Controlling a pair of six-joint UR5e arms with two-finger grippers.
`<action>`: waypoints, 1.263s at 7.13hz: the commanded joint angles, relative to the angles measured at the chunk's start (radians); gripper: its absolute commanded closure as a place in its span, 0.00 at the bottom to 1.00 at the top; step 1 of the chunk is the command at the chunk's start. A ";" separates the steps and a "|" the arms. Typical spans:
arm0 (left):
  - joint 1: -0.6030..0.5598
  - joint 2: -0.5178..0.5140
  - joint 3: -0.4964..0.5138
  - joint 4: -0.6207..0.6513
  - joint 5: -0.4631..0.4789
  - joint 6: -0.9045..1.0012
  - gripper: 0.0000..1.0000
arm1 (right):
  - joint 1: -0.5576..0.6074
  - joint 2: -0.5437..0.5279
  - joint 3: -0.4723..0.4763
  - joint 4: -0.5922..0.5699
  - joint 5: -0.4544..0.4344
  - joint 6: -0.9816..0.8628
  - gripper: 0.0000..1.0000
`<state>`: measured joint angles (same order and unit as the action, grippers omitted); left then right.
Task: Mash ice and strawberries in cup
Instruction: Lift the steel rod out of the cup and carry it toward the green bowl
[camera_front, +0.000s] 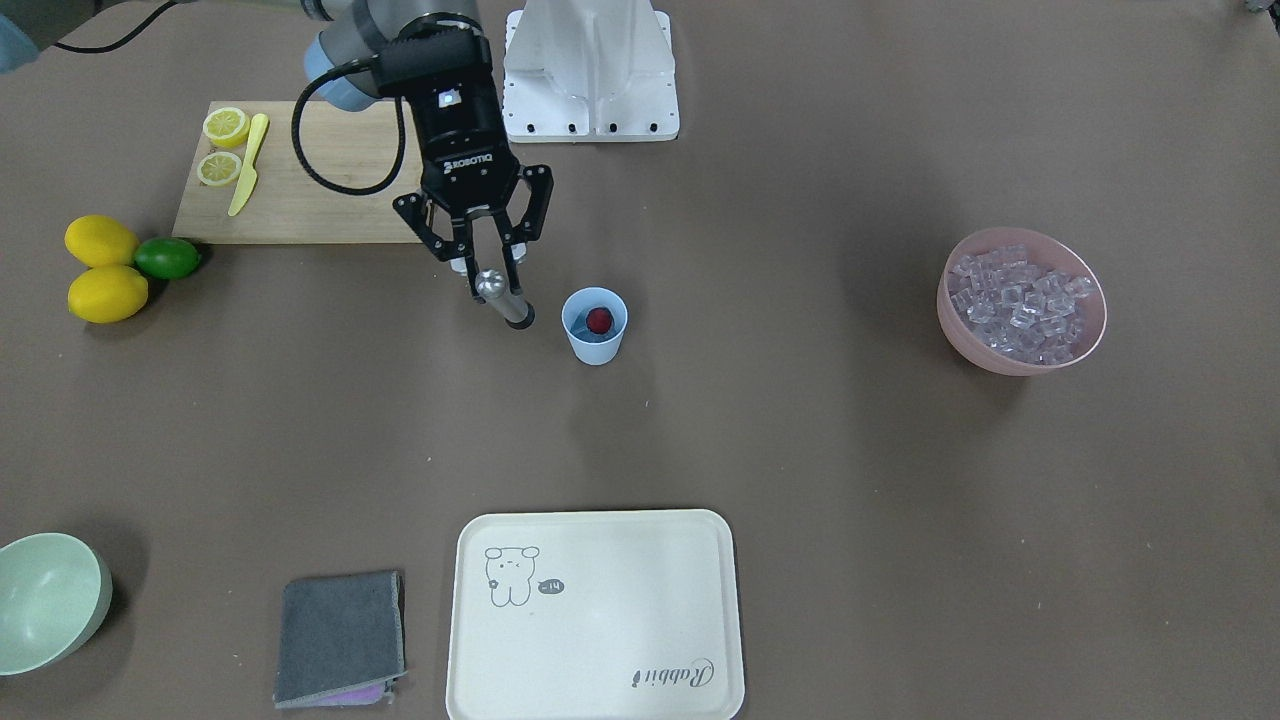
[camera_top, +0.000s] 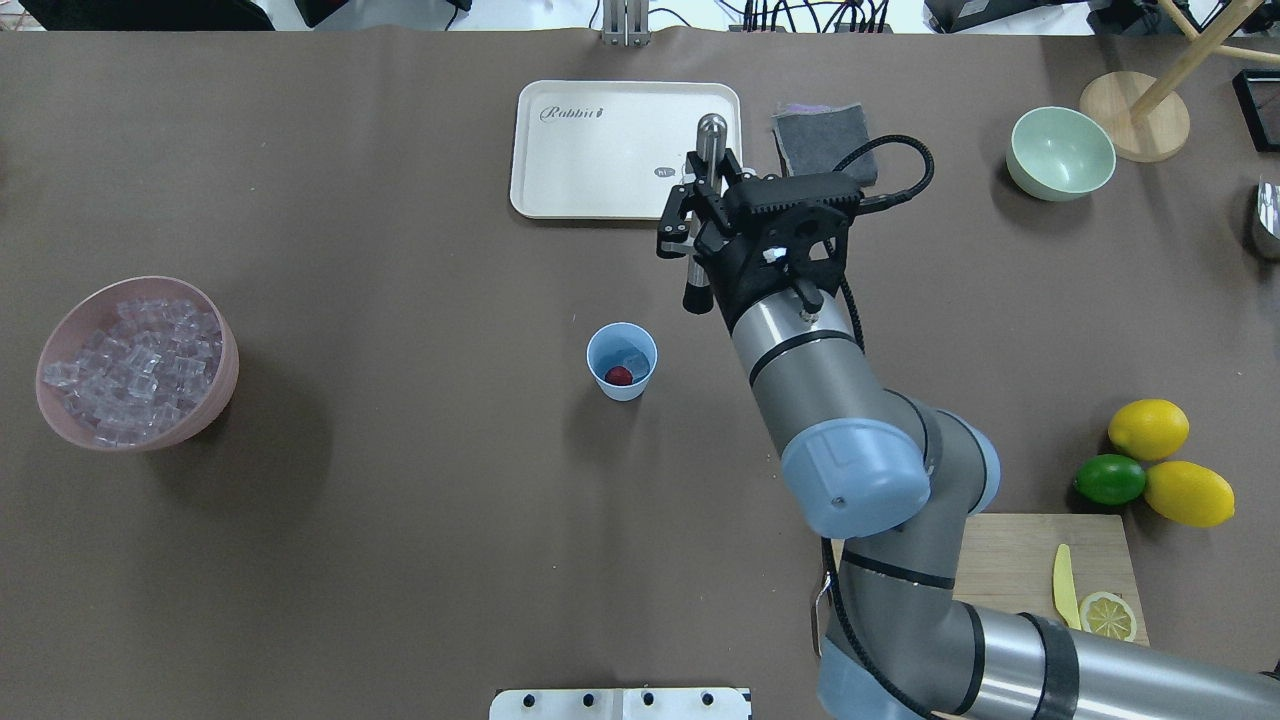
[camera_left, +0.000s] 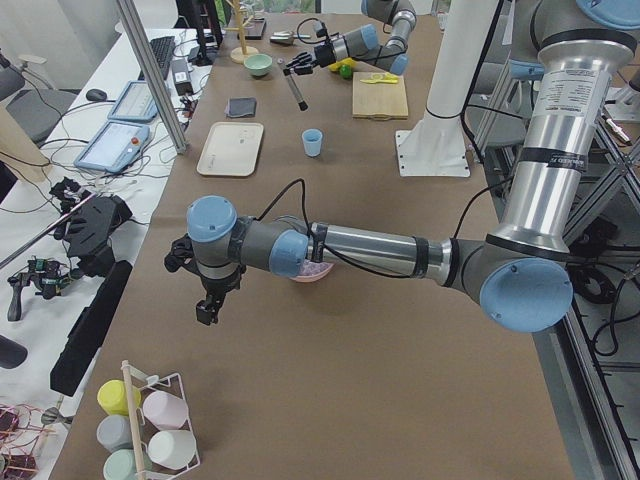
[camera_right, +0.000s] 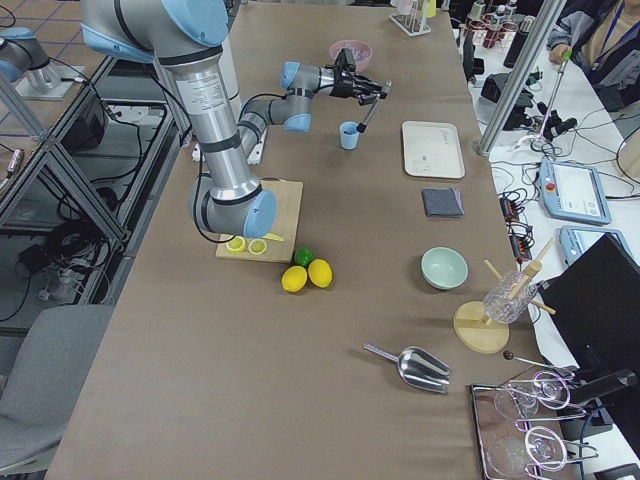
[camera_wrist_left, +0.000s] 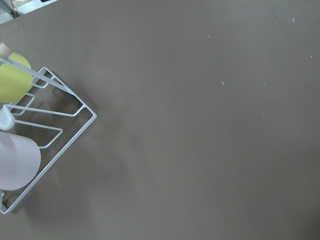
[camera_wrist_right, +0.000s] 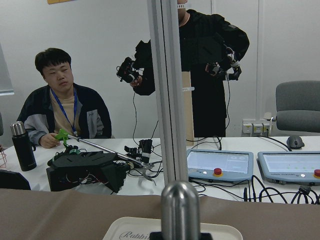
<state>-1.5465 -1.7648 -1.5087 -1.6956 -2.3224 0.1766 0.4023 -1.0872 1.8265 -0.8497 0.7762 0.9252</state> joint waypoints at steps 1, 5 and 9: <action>-0.003 -0.012 -0.008 -0.018 0.000 0.003 0.03 | 0.123 -0.066 0.004 0.000 0.235 0.105 1.00; -0.006 0.002 -0.046 -0.082 0.000 -0.003 0.03 | 0.405 -0.209 -0.010 -0.005 0.778 0.205 1.00; -0.004 0.012 -0.116 -0.082 0.002 -0.002 0.03 | 0.662 -0.266 -0.215 -0.006 1.245 0.136 1.00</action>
<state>-1.5515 -1.7486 -1.6113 -1.7777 -2.3218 0.1748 1.0149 -1.3491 1.6920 -0.8573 1.9149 1.1262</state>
